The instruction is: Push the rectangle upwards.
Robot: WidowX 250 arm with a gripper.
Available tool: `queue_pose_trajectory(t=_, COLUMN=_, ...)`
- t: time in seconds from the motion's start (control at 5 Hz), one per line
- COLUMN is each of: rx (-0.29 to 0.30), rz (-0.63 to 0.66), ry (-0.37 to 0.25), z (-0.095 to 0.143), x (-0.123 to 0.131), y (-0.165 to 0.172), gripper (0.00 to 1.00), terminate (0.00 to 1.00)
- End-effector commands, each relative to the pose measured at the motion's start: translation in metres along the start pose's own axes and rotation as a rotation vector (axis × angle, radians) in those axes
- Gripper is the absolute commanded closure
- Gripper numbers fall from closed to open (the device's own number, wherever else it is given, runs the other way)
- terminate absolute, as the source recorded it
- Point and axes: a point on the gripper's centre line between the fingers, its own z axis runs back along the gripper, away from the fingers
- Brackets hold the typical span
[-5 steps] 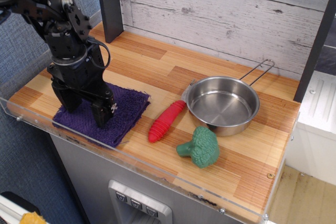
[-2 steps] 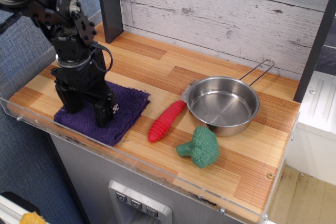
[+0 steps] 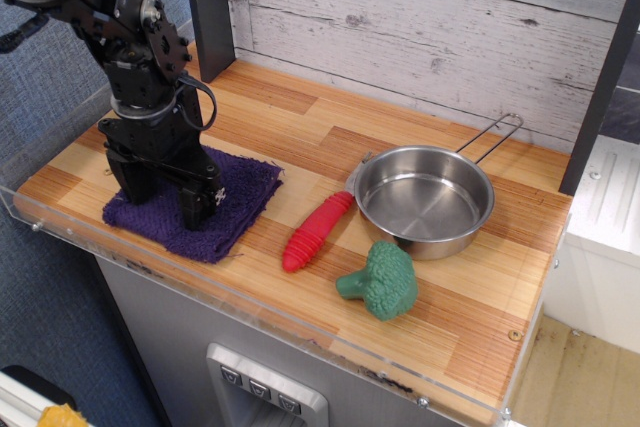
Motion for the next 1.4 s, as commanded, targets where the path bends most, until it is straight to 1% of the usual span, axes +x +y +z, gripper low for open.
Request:
queue_pose_trajectory(t=0.0, rx=-0.086, rz=-0.015, ry=0.114, z=-0.044, x=0.001, y=-0.007, gripper=0.00, terminate=0.00)
queue_pose_trajectory(t=0.2, rx=-0.134, rz=-0.048, ry=0.136, z=-0.050, x=0.019, y=-0.013, gripper=0.00, terminate=0.00)
queue_pose_trajectory(t=0.6, rx=-0.326, rz=-0.084, ry=0.126, z=-0.052, x=0.055, y=-0.024, gripper=0.00, terminate=0.00)
queue_pose_trajectory(t=0.8, rx=-0.343, rz=-0.114, ry=0.105, z=-0.046, x=0.067, y=-0.032, gripper=0.00, terminate=0.00)
queue_pose_trajectory(t=1.0, rx=-0.350, rz=-0.173, ry=0.082, z=-0.037, x=0.084, y=-0.050, gripper=0.00, terminate=0.00)
queue_pose_trajectory(t=1.2, rx=-0.330, rz=-0.248, ry=0.072, z=-0.028, x=0.097, y=-0.074, gripper=0.00, terminate=0.00)
